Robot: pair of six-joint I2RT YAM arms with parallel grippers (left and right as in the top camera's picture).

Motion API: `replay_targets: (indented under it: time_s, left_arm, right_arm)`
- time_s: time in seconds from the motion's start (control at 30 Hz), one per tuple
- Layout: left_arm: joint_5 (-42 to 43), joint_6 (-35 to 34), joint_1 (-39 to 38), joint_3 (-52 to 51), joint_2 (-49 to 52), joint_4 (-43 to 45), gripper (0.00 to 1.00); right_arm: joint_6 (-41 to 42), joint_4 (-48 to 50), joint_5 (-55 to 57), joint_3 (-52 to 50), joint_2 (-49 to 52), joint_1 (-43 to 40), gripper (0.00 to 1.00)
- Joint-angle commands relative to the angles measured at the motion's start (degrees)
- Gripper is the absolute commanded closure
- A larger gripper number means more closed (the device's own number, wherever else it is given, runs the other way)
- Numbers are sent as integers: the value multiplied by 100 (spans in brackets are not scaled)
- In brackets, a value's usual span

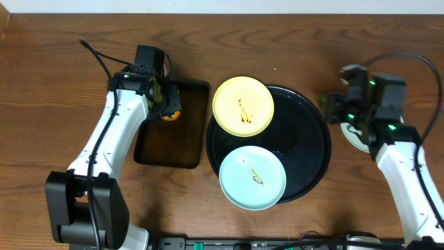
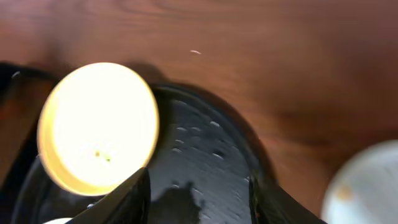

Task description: Clean dirty plates on tray and stack at the side

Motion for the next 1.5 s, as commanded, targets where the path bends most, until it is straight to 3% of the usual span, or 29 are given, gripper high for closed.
replay_targets:
  time_s: [0.0,0.3,0.53,0.8,0.9,1.03,1.47]
  left_arm:
    - [22,98,-31,-15,17,-15,92]
    - [22,98,-138,-15,17,-15,92]
    - [20,98,-295,-15,17,-13,92]
    - [20,98,-599,-15,17,68,92]
    - [20,98,-752,-15,17,92,92]
    - [20,98,-951,-15,17,118,92]
    - [282,72,-1823,-15,35,955,92]
  right_arm:
    - [-210,28,20,173,343,533,53]
    - [557,776,780,173,1755,1375,55]
    - [1257,1414,671,173,2636,1506,59]
    - [1379,1585,595,173,2988,1541,68]
    - [1388,1478,741,173,3001,1541,85]
    - [1620,1226,1139,173,2994,1526,99]
    - [1633,-435,2422,173,1930,1272,99]
